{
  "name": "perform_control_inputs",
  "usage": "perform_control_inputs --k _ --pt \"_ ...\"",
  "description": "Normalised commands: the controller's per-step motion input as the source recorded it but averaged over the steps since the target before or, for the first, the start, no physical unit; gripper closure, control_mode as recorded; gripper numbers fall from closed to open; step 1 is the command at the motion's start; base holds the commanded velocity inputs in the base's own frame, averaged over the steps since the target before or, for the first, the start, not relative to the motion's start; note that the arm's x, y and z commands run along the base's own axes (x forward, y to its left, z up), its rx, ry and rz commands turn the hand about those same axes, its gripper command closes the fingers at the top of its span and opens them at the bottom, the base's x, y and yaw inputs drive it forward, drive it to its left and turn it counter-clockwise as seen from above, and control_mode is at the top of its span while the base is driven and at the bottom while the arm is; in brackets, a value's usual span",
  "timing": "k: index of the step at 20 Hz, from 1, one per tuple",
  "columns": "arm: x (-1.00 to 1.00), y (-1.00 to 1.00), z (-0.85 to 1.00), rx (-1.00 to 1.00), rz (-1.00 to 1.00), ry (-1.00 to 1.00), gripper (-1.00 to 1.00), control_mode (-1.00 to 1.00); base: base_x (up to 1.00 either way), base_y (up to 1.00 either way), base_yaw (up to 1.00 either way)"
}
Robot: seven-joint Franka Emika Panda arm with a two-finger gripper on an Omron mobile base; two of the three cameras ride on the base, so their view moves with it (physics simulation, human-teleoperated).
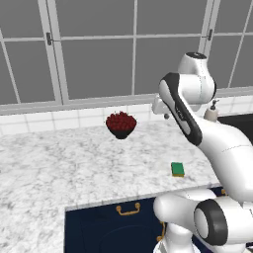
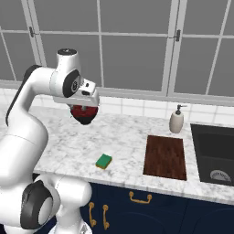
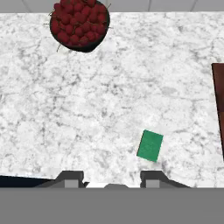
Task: Pick up the sponge from the counter and clean the cutting board by briefly scrubbing or pressing down on the cutting board. Once finished, release the sponge.
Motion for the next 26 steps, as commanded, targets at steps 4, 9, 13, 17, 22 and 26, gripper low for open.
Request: perform_control_inputs --k 4,9,13,17,22,26 --pt "-0.25 -0.02 -0.08 0.00 0.00 0.00 -1.00 -1.00 0.00 0.00 0.00" --pt "-0.59 -0.17 -0.33 0.00 0.00 0.04 -1.00 -1.00 0.00 0.00 0.00" --pt "-0.74 -0.34 -0.42 0.00 -0.03 0.07 -1.00 -1.00 0.00 0.00 0.00" --pt "-0.38 -0.23 -0.37 0.00 -0.05 0.12 -1.00 -1.00 0.00 0.00 0.00" --pt "-0.09 -0.13 -0.43 0.00 -0.04 0.06 -1.00 -1.00 0.00 0.00 0.00" --pt "0.16 -0.11 -0.51 0.00 0.00 0.14 -1.00 -1.00 0.00 0.00 0.00"
